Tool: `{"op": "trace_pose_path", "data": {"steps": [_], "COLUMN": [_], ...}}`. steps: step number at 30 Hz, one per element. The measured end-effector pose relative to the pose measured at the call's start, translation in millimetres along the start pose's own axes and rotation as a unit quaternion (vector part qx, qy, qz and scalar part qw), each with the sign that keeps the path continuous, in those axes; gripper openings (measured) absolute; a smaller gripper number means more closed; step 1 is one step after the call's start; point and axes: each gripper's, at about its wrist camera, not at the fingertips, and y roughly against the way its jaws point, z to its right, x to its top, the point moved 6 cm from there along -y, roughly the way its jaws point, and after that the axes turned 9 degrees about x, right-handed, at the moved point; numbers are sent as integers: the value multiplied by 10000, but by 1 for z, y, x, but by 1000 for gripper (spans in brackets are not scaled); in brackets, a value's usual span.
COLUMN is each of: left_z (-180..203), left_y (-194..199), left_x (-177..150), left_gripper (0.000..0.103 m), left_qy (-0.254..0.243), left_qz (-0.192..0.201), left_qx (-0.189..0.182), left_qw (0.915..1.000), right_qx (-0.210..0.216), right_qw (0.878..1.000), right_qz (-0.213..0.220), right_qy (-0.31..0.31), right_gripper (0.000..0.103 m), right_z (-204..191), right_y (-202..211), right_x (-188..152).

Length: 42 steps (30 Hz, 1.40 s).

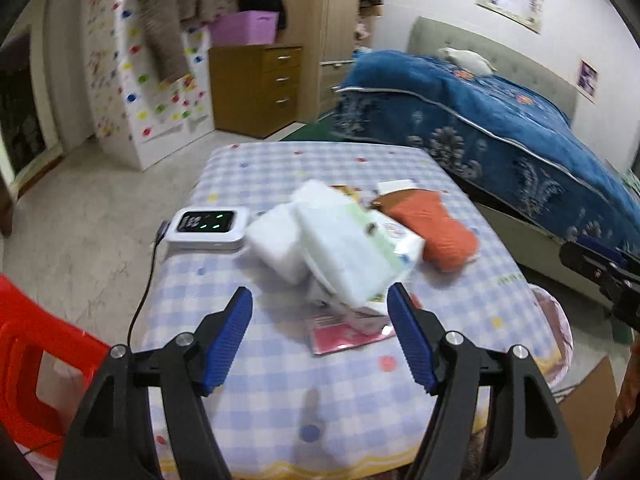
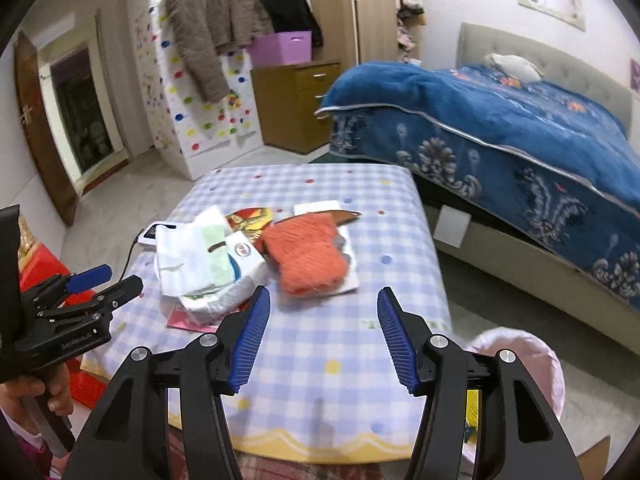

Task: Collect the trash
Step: 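Return both tools over the table toward the remaining trash, then grasp the white plastic bag with the left gripper while the right gripper grasps the orange knitted cloth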

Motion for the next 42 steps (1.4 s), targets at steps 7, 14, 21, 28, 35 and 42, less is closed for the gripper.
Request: {"op": "trace_pose_path", "data": {"steps": [7,14,21,28,35,42], "left_z": [-1,17,22,12,3,3], "left_y": [-22,-51,-56,11,31,22], "left_x": [6,14,16,50,47,43], "left_gripper": [68,52,2,1,1,1], "left_qy": [118,61,89,151,20,-50], "left_qz": [-131,-356,-409,689,790,711], "left_qx": [-139,-331,-458,-496,-388,-373], "left_qw": [9997,9988,9981,9963,9961,9968], "right_qx": [-58,-110,-63,19,146,210], "right_qw": [9999,9998,9998,9998,9996,9984], "right_qz": [-82,-123,-107,-44,-246,-515], "right_qy": [46,-85,-173,-193,-78,34], "right_gripper": [47,40,41,42,57,57], "right_z": [0,11,17,15,8,5], "right_y": [-15,-18,-14,-6,-23,-65], "right_x": [-2,-6,-12,-12,-15,-9]}}
